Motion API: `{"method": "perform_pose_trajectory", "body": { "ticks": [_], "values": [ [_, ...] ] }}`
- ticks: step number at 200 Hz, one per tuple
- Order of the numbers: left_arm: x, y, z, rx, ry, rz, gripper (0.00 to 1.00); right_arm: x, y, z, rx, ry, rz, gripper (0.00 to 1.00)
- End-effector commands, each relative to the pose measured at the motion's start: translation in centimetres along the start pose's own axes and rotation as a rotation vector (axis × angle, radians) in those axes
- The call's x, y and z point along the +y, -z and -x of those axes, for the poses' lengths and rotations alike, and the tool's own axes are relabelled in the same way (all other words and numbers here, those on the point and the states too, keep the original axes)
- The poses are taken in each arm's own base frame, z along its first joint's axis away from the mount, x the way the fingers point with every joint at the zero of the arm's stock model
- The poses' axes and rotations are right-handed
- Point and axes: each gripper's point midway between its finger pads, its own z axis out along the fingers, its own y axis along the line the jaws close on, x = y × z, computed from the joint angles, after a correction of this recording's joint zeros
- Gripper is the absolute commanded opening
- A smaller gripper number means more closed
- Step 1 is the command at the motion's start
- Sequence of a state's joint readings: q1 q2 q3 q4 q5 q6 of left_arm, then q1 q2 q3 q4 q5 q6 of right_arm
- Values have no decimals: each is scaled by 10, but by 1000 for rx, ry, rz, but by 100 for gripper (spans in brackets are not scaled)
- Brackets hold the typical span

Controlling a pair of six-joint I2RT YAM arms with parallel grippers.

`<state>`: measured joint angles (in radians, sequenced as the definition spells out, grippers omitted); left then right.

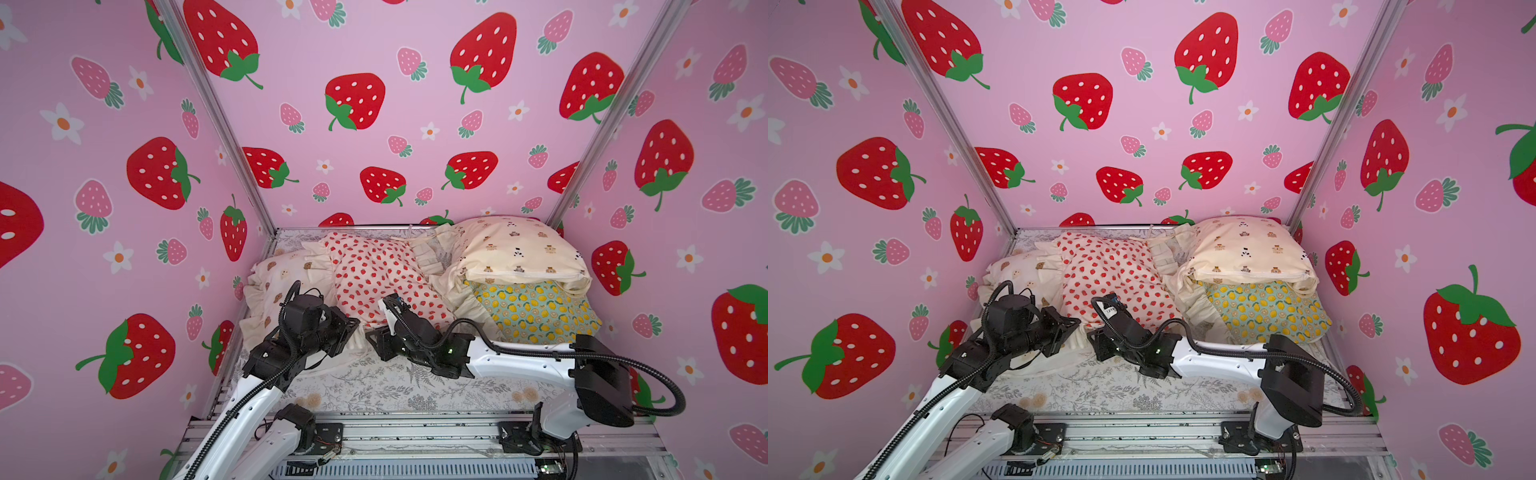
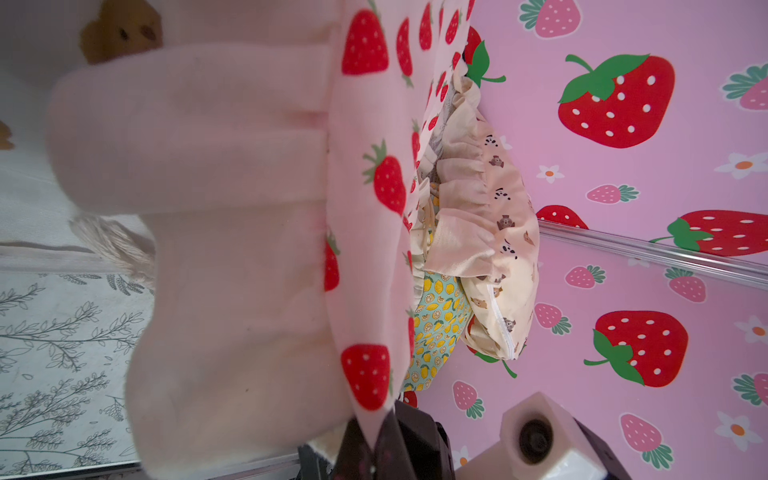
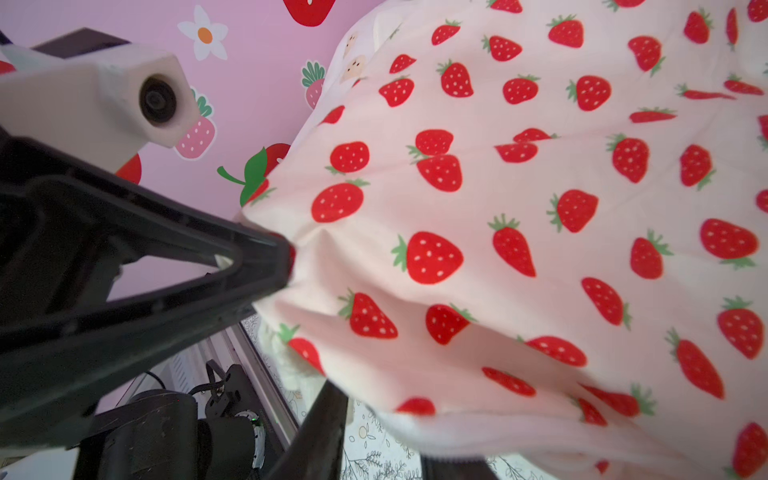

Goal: Zip up pillowcases
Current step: Adjust the pillowcase at the center of the board, then zip the zipper on the pillowcase.

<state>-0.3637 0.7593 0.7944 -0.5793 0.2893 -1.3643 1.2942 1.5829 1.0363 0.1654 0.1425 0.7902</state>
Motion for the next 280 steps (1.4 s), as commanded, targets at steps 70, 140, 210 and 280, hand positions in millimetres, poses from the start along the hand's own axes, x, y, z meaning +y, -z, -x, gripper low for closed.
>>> {"method": "perform_pose_trajectory", "body": {
  "ticks": [70,140,210,280],
  "values": [
    [-7,2,-1,9,7,-33,0,0,0,8,-48,28,-11,26],
    [-6,1,1,-1,2,-28,0,-1,6,7,-49,34,-6,19],
    [-4,0,1,-3,0,-26,0,5,8,14,-65,53,8,15],
    [-2,-1,1,-3,1,-23,0,10,13,23,-88,68,20,14]
  ]
}}
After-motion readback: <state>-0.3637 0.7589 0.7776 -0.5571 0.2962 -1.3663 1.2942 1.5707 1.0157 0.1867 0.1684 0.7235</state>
